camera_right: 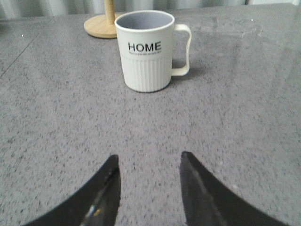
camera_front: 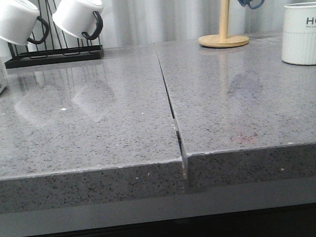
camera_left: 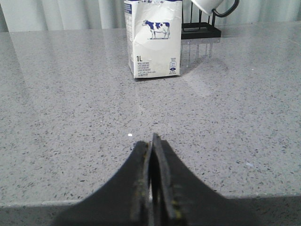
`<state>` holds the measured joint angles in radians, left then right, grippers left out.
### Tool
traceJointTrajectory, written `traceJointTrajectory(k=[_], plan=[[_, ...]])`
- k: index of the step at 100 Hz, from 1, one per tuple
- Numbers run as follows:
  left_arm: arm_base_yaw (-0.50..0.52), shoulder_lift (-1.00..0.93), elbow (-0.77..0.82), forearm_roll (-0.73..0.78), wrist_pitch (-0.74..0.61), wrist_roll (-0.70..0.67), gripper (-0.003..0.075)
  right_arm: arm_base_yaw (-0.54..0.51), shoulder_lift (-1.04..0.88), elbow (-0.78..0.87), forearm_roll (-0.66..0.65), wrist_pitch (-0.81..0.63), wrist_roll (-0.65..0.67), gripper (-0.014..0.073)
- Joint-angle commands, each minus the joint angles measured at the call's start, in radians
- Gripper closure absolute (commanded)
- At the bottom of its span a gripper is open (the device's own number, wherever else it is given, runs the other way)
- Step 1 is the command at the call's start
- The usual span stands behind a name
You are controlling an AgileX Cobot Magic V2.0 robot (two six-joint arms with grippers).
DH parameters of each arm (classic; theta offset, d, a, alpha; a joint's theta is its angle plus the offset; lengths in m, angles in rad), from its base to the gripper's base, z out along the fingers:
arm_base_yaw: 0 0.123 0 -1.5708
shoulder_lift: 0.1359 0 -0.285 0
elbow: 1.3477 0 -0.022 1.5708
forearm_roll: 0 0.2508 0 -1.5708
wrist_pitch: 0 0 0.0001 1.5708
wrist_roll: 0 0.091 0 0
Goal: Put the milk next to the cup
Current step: 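Open the right gripper and reach toward the white HOME mug handle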
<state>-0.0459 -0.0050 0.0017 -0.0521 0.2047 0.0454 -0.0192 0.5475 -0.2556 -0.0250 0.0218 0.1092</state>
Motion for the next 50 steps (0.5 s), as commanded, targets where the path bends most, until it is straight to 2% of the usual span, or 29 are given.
traceJointTrajectory(k=[1,25,50], plan=[[0.003,-0.032,0.019,-0.002,-0.082,-0.001,0.0741,-0.019,0.063,-0.036,0.0,-0.181,-0.005,0.0256],[0.003,-0.032,0.019,-0.002,-0.082,-0.001,0.0741,-0.121,0.264,-0.038,0.0,-0.431,-0.015,0.0256],[0.003,-0.032,0.019,-0.002,-0.082,-0.001,0.0741,-0.129,0.522,-0.125,0.0,-0.611,-0.015,0.0256]])
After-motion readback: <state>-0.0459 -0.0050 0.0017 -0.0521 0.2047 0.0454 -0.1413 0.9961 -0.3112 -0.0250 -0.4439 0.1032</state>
